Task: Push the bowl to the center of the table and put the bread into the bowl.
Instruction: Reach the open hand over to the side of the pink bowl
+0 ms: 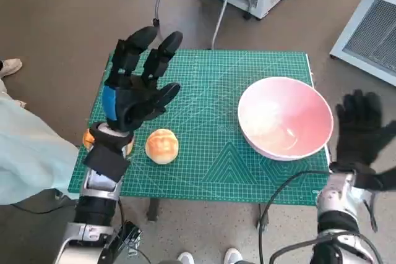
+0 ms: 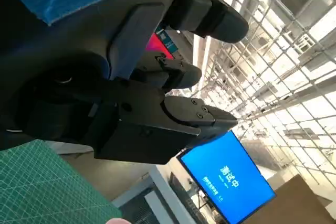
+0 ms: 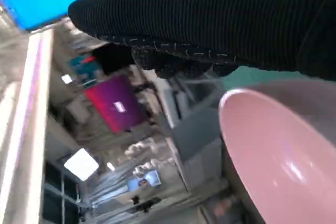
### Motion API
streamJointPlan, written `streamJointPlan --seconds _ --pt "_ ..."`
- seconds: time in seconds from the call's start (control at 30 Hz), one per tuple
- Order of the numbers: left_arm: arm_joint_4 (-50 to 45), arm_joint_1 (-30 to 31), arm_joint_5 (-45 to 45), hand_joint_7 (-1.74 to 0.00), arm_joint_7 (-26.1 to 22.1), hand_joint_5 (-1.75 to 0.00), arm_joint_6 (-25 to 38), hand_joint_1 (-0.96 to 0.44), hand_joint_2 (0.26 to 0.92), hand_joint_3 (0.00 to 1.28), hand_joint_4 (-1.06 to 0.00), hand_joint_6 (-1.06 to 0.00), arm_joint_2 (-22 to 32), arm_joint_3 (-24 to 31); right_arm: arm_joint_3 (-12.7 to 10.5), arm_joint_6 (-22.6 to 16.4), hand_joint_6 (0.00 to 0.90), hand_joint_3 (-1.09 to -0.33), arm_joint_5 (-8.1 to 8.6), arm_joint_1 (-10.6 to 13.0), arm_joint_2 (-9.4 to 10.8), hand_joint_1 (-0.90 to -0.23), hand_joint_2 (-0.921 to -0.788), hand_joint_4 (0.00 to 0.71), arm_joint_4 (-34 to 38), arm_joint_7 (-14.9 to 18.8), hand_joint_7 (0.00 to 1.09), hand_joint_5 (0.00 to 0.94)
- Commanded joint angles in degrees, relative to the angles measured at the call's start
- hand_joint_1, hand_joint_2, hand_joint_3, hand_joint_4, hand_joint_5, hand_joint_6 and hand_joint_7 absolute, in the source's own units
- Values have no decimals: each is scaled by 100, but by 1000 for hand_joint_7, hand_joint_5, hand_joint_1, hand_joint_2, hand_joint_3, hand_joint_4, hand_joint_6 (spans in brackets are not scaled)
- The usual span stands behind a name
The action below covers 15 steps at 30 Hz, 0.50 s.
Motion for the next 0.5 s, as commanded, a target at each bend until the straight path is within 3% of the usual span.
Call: streamJointPlan --seconds 0.03,0.17,0.27,0.33,0.5 --pt "-339 205 -107 -755 -51 -278 213 -112 921 216 -335 -209 102 82 8 223 343 -633 -109 -156 160 -282 -881 454 284 -186 619 14" --pt "-645 351 -101 -793 -36 -302 405 -107 921 217 -324 -191 125 132 78 339 366 -635 -243 -328 264 -283 -883 456 370 -269 584 8" --pt "-865 461 -89 -826 -13 -340 544 -105 921 217 -305 -175 143 164 54 441 368 -636 -223 -447 359 -285 -888 440 404 -236 581 3" --pt "-1010 532 -62 -857 11 -420 638 -101 921 218 -264 -160 157 188 20 538 356 -610 -188 -527 403 -295 -906 429 430 -191 606 1" --pt "-1444 748 -5 -910 58 -556 886 -94 920 221 -198 -136 194 259 25 651 317 -594 -215 -706 540 -300 -917 411 457 -241 671 0"
